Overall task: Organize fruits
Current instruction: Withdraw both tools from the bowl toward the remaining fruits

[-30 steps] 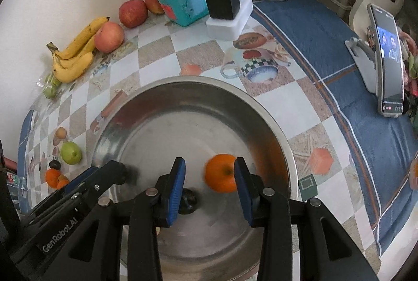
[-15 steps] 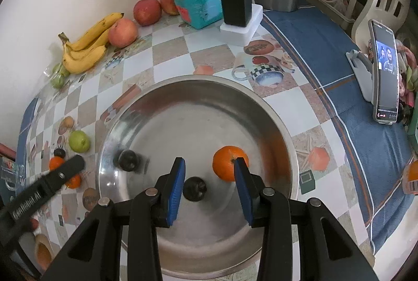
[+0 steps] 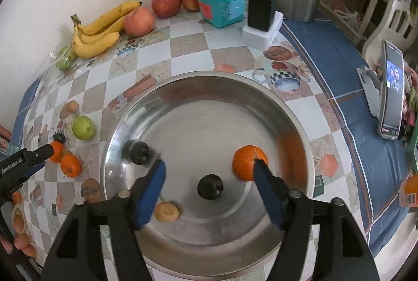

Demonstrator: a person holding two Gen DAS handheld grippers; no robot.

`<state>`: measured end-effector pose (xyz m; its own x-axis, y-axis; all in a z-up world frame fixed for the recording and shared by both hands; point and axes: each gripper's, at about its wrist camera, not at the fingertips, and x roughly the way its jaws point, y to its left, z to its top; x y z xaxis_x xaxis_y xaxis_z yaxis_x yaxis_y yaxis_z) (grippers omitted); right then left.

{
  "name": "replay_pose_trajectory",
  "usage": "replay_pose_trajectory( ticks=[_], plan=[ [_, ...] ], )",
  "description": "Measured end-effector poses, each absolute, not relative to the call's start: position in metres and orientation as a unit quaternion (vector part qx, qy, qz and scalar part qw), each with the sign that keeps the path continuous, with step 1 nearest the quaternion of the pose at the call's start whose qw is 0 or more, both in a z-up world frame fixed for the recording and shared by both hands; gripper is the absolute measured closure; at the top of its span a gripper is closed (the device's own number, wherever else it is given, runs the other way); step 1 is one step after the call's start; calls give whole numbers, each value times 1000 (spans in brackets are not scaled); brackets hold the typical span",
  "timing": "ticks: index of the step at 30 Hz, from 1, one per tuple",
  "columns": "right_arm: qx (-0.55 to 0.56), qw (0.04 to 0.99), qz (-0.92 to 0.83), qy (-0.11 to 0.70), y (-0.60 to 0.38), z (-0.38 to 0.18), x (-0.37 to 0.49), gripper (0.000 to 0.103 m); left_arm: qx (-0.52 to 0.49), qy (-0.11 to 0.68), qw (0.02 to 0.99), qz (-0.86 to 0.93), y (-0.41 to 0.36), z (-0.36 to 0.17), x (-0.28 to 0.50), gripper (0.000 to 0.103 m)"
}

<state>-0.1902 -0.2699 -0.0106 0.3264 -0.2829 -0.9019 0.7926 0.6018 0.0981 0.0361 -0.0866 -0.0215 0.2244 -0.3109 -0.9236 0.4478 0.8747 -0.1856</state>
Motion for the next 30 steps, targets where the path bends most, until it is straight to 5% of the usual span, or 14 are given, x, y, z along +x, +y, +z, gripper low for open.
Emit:
replay_pose_trajectory(
  ticks=[4,7,11,30],
  plan=[
    [260,766,-346,475,-267,-16,-183,28,73,577,784,-218,-80,-27,43,23],
    [251,769,-342,479,-264,-19,-179,26,75,579,785,-208,-76,-29,47,19],
    [251,776,-334,473,-264,-21,-176,9,82,570,793,-200,-72,-29,51,4],
    [261,811,-288,437,-248,-11,-146,9,37,552,813,-180,-42,-17,85,3]
  ],
)
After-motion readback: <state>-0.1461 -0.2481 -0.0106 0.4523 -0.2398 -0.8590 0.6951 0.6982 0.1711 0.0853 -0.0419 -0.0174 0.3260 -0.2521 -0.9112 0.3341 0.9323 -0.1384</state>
